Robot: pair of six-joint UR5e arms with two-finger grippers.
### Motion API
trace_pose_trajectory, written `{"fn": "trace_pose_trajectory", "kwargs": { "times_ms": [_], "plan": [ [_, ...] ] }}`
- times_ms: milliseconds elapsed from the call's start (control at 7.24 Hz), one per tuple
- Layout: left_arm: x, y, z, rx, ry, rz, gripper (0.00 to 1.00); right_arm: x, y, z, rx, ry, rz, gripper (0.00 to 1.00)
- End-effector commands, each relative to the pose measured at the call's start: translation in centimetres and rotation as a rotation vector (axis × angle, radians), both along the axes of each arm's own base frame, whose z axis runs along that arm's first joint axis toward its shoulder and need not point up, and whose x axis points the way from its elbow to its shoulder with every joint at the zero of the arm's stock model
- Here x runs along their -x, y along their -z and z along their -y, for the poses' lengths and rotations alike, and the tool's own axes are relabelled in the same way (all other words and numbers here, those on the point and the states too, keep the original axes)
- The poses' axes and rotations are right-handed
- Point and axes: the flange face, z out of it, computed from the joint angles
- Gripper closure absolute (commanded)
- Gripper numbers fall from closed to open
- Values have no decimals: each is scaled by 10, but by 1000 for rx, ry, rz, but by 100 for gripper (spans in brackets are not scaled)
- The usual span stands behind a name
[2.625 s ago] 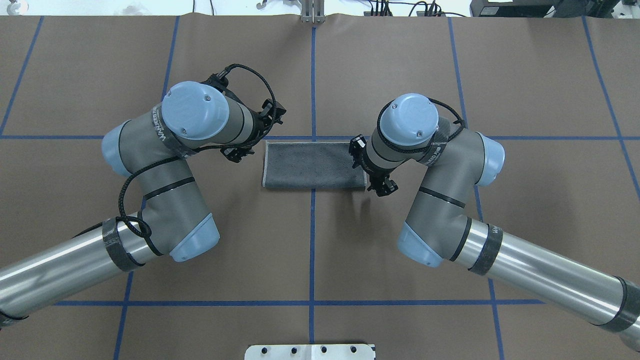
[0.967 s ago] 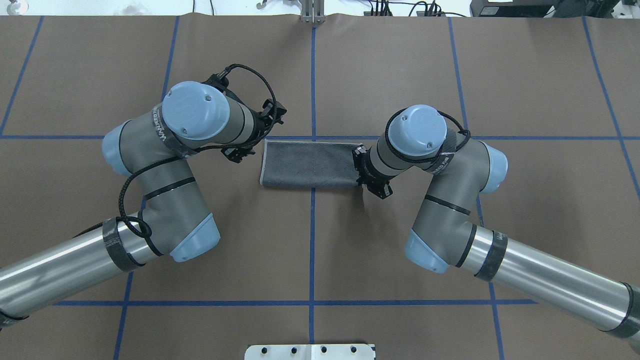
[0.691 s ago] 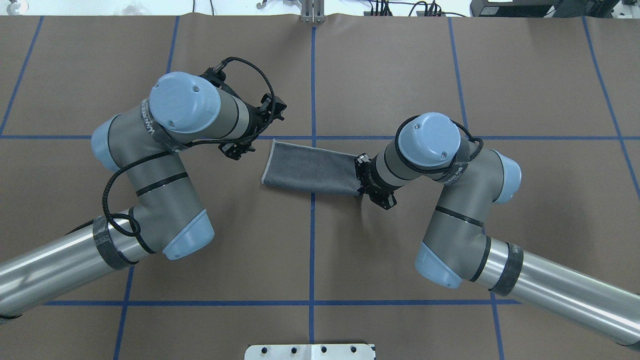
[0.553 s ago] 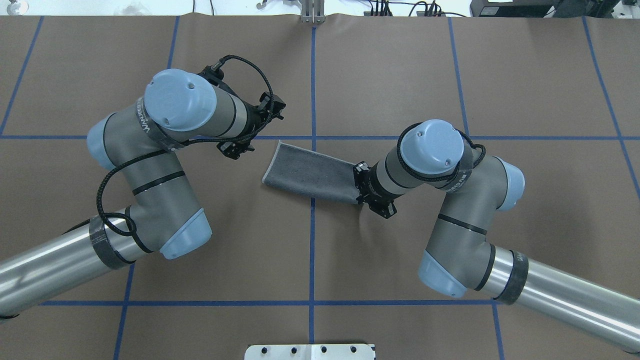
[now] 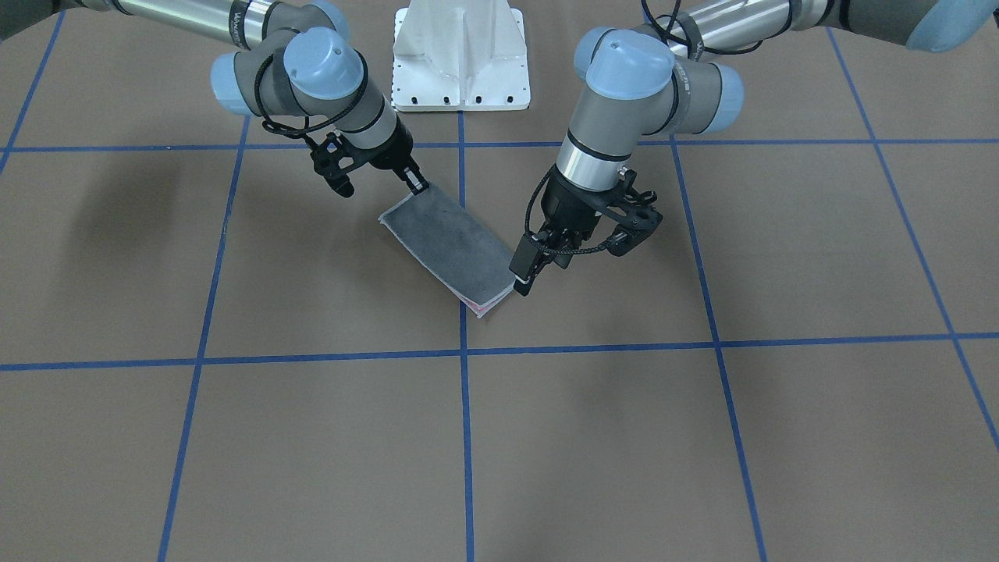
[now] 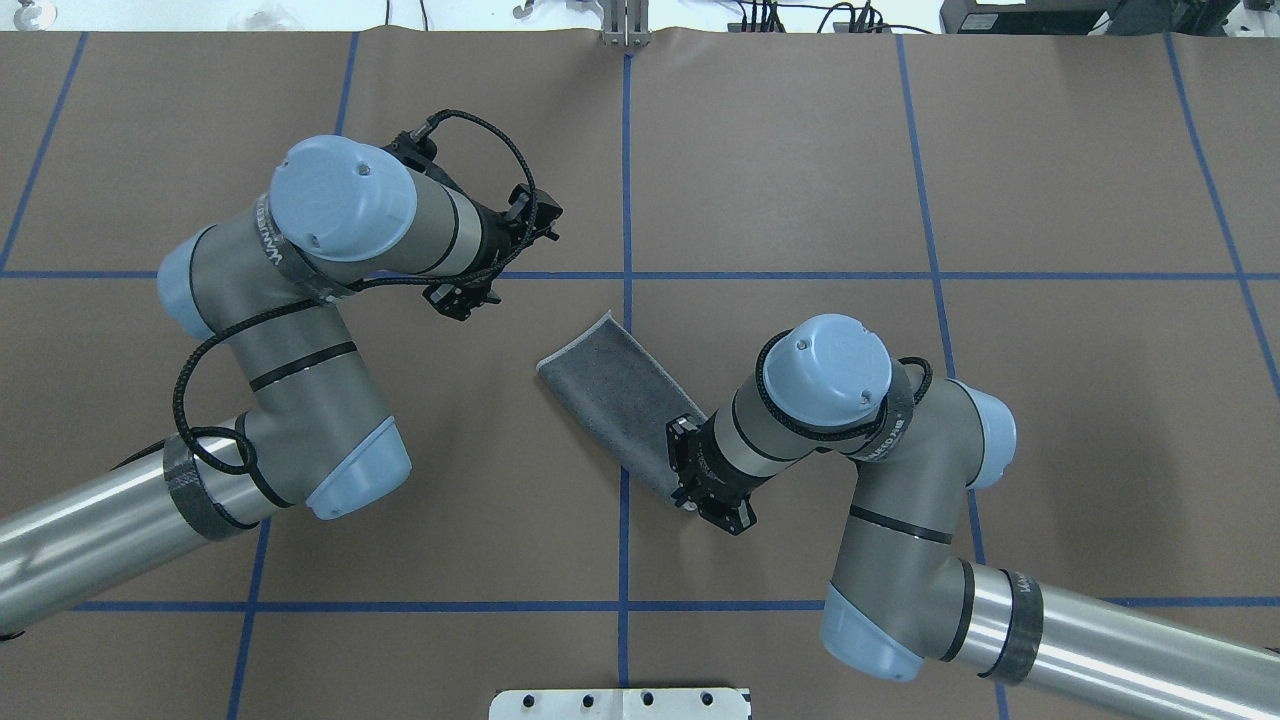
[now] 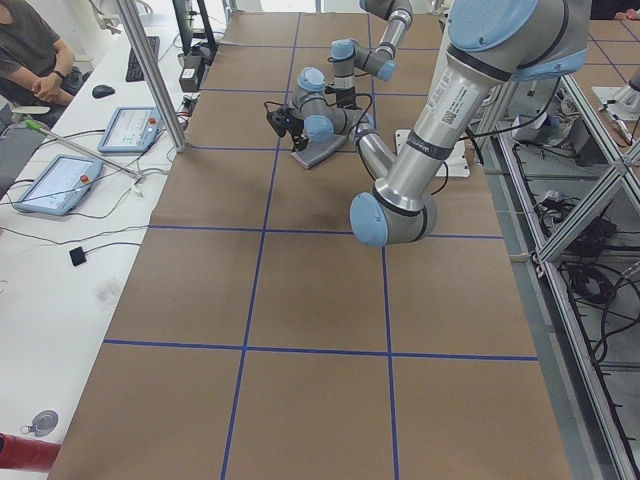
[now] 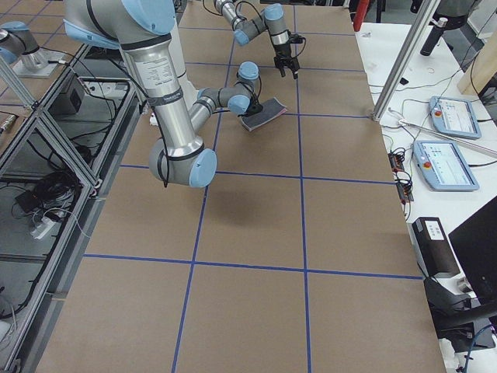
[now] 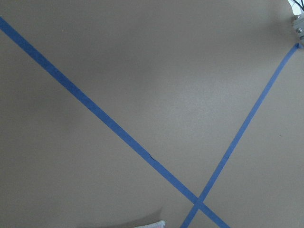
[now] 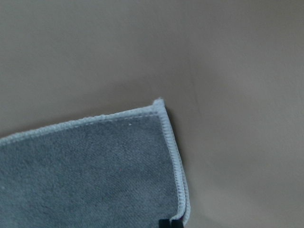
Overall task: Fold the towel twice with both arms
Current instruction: 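Drag the towel end toward the robot with the right gripper, rotating it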
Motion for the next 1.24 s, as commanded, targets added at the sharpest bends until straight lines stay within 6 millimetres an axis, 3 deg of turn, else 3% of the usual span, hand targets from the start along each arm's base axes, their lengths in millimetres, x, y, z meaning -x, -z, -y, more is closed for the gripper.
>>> {"fn": "trace_pose_trajectory", "kwargs": {
  "times_ms": [0,138,276,414,553,691,967,1105],
  "plan": [
    [0,-2,0,2,0,3,1,8,12,-22,-3,35,22,100],
    [0,-3,0,3,0,4,1,11,16,-31,-5,48,31,100],
    [0,-4,0,4,0,5,1,11,18,-33,-8,50,35,81],
    [7,-12,-6,6,-3,7,1,12,18,-35,-11,46,34,34],
    [13,-21,-21,7,-14,5,1,11,19,-35,-17,56,38,0],
    [18,-22,-30,19,-31,-12,1,7,22,-34,-29,53,47,0],
    [-3,-12,-62,64,-53,-55,1,-16,32,-8,-37,8,69,0],
    [-9,-29,-70,61,-51,-24,3,-30,31,13,-44,-29,68,0]
  ]
}}
